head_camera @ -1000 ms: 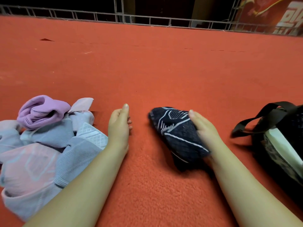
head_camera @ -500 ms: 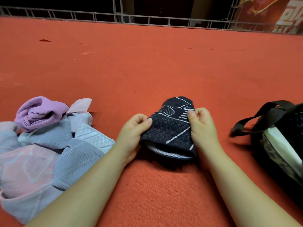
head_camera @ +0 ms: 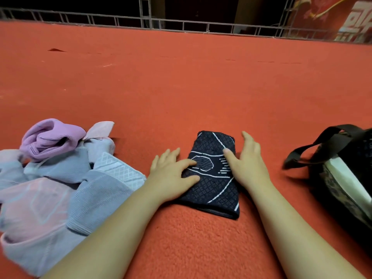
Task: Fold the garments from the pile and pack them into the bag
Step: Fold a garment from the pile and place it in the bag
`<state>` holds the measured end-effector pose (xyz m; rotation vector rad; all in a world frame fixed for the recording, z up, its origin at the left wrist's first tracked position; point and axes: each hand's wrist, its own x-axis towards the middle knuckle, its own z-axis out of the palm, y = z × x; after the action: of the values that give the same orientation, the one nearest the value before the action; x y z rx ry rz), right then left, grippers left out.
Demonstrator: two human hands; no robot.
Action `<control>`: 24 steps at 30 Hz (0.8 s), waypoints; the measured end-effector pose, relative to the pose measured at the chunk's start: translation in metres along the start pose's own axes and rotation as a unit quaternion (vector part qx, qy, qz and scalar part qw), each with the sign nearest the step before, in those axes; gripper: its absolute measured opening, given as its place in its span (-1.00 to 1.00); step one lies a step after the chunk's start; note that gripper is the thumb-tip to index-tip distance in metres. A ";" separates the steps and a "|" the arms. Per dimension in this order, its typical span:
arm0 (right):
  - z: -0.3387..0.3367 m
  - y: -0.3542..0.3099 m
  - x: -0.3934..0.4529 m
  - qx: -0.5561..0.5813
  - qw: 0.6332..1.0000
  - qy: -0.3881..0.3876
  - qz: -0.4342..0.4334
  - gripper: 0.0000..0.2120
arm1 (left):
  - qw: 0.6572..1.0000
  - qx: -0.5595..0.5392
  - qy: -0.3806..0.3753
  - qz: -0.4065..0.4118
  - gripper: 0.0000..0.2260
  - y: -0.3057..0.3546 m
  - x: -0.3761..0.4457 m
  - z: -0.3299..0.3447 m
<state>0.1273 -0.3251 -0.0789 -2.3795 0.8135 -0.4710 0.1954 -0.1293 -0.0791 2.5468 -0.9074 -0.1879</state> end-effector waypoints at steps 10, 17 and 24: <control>0.009 -0.006 0.053 -0.087 0.991 -0.100 -0.006 -0.52 | 0.999 0.008 -0.015 -0.026 -0.37 0.004 0.004 0.004; -0.005 -0.057 0.041 0.177 0.955 -0.139 -0.194 -0.76 | 0.983 -0.185 -0.007 -0.018 -0.34 0.007 0.008 -0.001; -0.066 -0.113 0.004 0.168 0.924 -0.128 -0.318 -0.77 | 0.846 -0.529 0.068 0.016 -0.36 0.032 -0.009 -0.021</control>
<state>0.1479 -0.2808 0.0428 -2.2652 -0.1714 -0.4848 0.1753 -0.1382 -0.0466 1.4813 -0.5396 -0.3677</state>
